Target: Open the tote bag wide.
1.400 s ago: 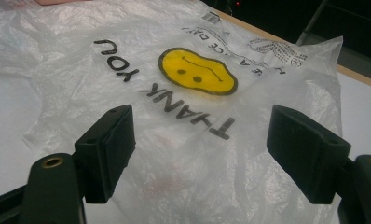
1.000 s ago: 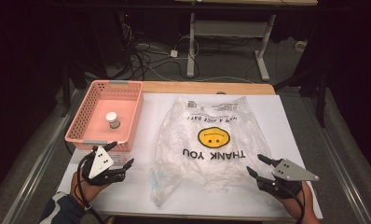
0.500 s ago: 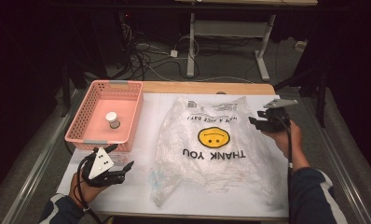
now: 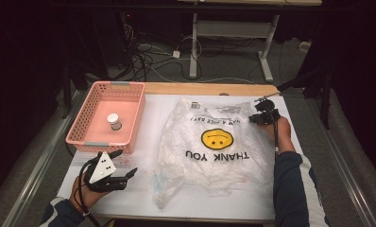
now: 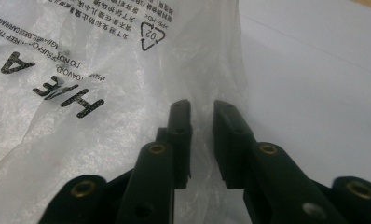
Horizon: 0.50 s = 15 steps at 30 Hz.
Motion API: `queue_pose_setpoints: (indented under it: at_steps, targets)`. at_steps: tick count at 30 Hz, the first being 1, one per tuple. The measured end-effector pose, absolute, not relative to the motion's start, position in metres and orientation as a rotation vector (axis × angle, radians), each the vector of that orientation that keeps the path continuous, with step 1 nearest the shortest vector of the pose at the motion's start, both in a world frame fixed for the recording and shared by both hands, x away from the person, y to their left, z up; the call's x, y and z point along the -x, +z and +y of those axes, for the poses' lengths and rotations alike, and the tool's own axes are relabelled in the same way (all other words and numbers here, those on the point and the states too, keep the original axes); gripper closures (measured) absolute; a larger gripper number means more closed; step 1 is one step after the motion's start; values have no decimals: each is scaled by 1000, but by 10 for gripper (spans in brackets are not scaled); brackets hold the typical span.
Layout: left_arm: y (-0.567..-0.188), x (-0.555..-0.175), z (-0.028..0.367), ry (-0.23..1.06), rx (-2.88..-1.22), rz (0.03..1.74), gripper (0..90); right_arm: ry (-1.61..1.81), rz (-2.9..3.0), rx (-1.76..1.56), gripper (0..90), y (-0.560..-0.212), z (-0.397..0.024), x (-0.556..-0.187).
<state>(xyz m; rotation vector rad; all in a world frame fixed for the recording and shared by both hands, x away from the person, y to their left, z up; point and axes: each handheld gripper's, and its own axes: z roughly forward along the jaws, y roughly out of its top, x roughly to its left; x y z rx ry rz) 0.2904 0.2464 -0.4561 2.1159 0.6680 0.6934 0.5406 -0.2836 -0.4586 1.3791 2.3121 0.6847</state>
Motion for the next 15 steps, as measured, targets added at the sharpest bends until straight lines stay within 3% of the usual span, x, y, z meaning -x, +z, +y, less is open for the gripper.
queue_pose_setpoints:
  at_steps: [3, 15]
  targets:
    - [-456, -291, 245, 695, -2121, 665, 235, 673, 2313, -1387, 897, -458, -283, -539]
    - [-454, -297, 246, 708, -2098, 676, 235, 648, 1931, -1731, 900, -461, -324, -525]
